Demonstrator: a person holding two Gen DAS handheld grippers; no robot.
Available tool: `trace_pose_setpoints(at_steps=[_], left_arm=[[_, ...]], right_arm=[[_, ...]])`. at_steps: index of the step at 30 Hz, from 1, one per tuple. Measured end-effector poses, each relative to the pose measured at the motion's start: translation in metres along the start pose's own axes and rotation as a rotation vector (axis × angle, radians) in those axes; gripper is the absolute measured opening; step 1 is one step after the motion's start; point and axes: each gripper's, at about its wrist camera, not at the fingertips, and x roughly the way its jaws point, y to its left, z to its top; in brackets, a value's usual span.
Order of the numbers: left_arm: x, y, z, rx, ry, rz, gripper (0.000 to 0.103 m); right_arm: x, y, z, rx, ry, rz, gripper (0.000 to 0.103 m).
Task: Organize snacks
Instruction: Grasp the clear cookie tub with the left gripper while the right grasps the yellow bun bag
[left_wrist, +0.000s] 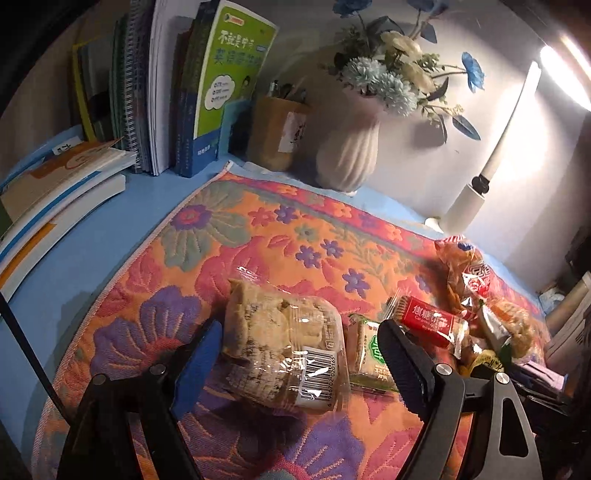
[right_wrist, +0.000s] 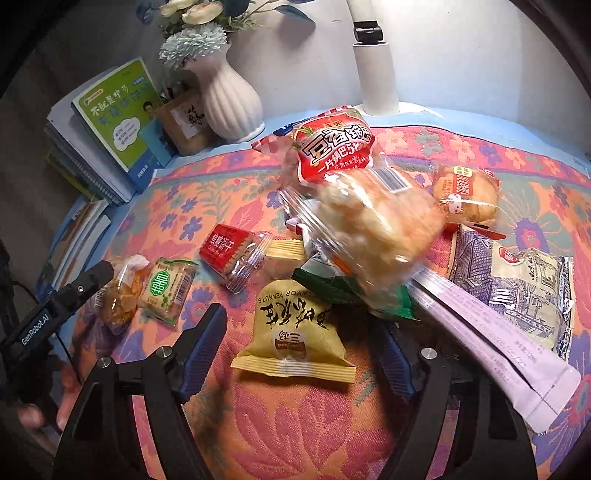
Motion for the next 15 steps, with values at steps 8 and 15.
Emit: trace_pose_setpoints(at_steps=[8,15], left_arm=[[0.016,-0.01,-0.006,0.061,0.052,0.077,0.072],[0.004,-0.014,-0.008,0.076,-0.016,0.115,0.063]], right_arm=[[-0.002,-0.001,-0.011,-0.02,-0.053,0.013,0.071],[0.002,-0.006,-0.009,0.004,-0.032,0.033,0.056]])
